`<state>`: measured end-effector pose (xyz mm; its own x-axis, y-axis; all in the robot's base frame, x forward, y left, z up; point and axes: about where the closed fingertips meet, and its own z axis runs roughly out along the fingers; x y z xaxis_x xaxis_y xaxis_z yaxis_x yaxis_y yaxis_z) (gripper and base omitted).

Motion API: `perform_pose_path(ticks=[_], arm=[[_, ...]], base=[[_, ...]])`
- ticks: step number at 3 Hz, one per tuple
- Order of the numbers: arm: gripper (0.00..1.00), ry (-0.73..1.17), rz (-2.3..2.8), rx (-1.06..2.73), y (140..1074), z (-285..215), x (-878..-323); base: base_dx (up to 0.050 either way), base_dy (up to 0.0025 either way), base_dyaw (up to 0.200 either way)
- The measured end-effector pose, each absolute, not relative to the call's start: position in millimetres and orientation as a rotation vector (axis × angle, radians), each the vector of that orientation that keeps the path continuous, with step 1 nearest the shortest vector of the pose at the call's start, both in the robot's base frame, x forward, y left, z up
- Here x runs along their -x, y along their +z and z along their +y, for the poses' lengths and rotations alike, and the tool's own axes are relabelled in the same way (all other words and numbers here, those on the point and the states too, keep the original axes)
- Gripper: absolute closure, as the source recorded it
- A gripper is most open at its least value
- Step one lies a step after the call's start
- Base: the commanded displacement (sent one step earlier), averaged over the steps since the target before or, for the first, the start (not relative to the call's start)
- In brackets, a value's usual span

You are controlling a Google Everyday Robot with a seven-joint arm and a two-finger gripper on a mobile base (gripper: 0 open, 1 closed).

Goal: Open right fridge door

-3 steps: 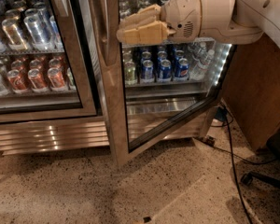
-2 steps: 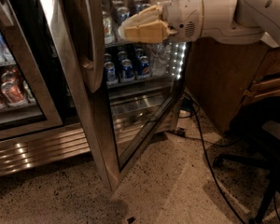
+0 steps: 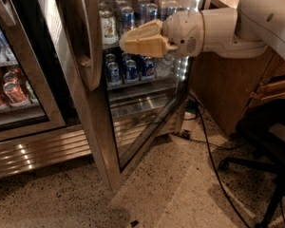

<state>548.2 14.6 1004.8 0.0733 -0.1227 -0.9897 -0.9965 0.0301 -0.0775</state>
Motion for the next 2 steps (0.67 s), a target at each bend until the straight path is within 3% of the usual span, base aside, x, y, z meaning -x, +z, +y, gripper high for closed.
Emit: perform_pose_path(ticks=[1,2], arm=[[1.00,1.103,1.247,1.311,978,18,-496],[1.00,1.139,1.280,1.323,952,22,-484]], base=[[0.000,0.00000,0.000],[0.000,0.00000,0.000]])
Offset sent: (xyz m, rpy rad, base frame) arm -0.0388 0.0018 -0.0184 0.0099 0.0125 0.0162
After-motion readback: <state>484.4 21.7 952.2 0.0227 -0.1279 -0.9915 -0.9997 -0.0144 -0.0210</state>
